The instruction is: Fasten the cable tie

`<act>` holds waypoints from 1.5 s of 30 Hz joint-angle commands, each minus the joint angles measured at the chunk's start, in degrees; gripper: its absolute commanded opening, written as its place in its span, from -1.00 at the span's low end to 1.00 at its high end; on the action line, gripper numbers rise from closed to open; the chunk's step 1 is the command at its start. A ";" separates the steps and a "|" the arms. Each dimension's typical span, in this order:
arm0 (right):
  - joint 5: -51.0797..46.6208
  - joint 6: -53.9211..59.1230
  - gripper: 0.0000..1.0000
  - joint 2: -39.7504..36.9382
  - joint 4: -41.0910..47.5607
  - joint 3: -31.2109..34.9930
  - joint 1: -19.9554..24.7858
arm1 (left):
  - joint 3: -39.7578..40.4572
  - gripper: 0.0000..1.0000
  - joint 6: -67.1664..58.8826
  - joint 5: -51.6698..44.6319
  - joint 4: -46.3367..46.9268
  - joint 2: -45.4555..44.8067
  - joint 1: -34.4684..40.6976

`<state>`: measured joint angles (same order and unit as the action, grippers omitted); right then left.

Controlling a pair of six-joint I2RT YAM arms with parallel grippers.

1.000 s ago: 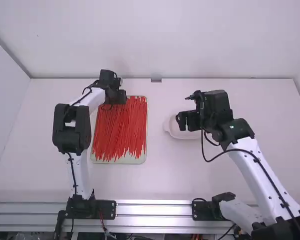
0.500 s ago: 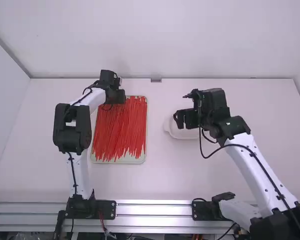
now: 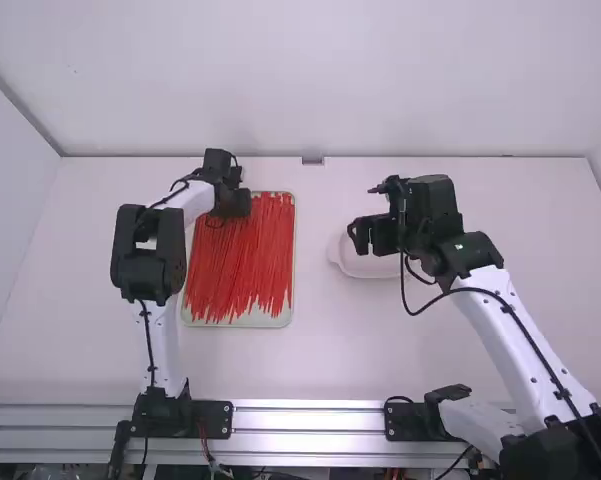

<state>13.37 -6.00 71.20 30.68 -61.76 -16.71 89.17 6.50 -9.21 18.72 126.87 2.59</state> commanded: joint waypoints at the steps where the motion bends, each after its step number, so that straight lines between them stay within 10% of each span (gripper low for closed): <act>1: 0.39 -0.24 0.96 -0.15 -0.11 -1.62 -0.09 | -0.42 -0.34 0.17 -0.39 0.00 0.68 0.17; 45: 2.05 -0.22 0.96 -0.15 -0.28 -1.62 0.59 | 9.88 -0.96 0.15 0.31 7.45 0.59 -0.35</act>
<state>15.05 -6.00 71.20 30.26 -61.76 -16.32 95.00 6.50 -9.15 25.65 126.89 2.52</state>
